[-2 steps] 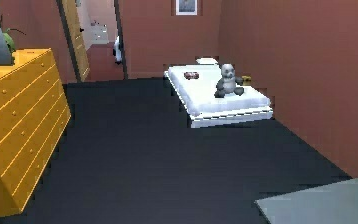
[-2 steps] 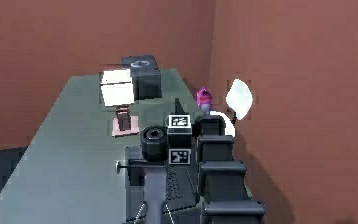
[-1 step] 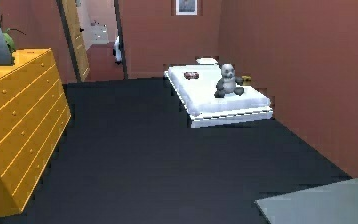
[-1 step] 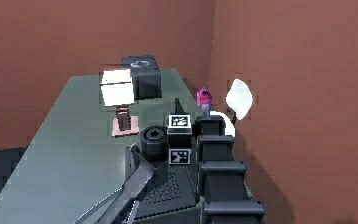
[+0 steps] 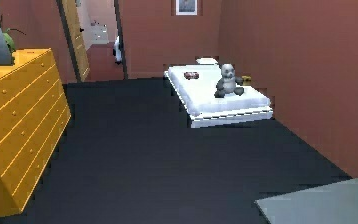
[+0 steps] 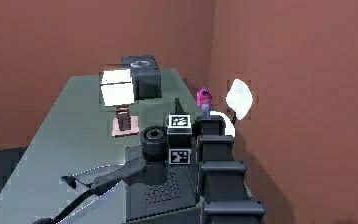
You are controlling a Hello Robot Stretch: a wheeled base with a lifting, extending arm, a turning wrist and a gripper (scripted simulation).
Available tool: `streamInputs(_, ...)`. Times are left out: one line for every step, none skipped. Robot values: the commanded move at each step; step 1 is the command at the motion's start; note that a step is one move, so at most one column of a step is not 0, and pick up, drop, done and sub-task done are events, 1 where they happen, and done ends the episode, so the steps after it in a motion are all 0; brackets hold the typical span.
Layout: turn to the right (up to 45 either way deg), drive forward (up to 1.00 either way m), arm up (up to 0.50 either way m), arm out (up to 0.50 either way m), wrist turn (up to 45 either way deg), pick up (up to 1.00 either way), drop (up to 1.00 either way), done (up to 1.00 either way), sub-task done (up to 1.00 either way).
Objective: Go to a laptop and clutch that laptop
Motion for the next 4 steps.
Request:
streamInputs(0.0, 0.00, 0.00, 0.00, 45.0, 0.00, 0.00, 0.00, 0.00)
streamInputs(0.0, 0.00, 0.00, 0.00, 6.0, 0.00, 0.00, 0.00, 0.00)
streamInputs(0.0, 0.00, -0.30, 0.00, 0.0, 0.00, 0.00, 0.00, 0.00)
streamInputs(0.0, 0.00, 0.00, 0.00, 0.0, 1.00, 0.00, 0.00, 0.00)
